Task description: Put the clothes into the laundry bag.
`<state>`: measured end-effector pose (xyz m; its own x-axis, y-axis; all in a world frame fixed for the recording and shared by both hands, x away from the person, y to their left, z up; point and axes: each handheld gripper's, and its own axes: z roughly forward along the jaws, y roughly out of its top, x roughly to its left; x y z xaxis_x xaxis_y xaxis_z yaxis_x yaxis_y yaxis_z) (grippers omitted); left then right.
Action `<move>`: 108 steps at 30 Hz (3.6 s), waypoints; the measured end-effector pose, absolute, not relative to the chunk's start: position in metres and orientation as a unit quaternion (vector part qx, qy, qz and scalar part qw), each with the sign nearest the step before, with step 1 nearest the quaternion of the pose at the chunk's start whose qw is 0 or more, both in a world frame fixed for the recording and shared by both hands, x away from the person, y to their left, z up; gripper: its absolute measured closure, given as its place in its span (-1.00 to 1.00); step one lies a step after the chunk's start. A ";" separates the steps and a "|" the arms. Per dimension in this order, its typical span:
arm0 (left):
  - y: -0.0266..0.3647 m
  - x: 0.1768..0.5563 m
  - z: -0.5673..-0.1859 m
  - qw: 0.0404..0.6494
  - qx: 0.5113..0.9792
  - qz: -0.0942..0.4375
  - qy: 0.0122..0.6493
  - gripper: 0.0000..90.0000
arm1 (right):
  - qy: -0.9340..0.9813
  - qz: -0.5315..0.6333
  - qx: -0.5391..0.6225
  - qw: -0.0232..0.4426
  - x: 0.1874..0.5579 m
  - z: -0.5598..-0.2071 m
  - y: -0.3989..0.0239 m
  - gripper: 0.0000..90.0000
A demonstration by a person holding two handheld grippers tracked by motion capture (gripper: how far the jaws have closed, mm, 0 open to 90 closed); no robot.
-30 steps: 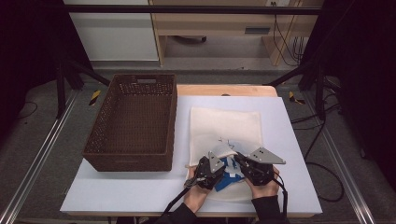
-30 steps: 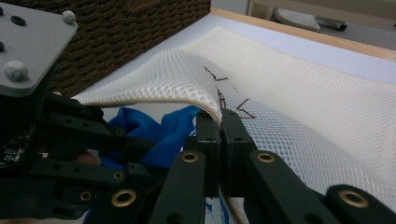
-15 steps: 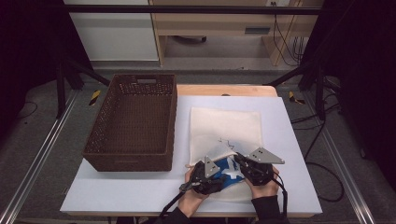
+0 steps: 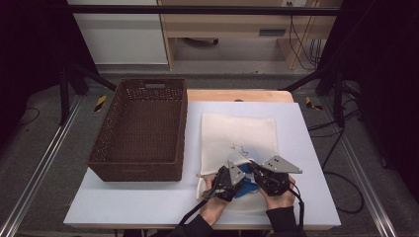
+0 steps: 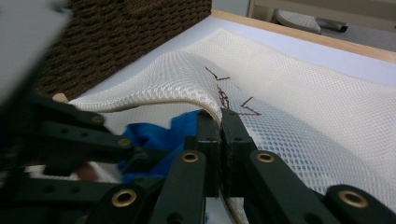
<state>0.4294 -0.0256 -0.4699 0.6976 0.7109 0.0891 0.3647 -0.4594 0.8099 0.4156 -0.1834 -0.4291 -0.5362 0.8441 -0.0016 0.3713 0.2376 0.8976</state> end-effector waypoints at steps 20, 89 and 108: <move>-0.004 0.421 -0.471 0.430 0.835 0.176 0.293 -0.12 | 0.745 0.459 0.411 0.256 0.416 -0.430 -0.186 0.95; 0.117 0.420 -0.486 0.394 0.813 0.155 0.399 0.15 | 0.736 0.347 0.537 0.221 0.396 -0.477 -0.264 0.12; 0.117 0.407 -0.469 0.439 0.804 0.164 0.367 0.16 | 0.729 0.379 0.508 0.258 0.399 -0.465 -0.270 0.06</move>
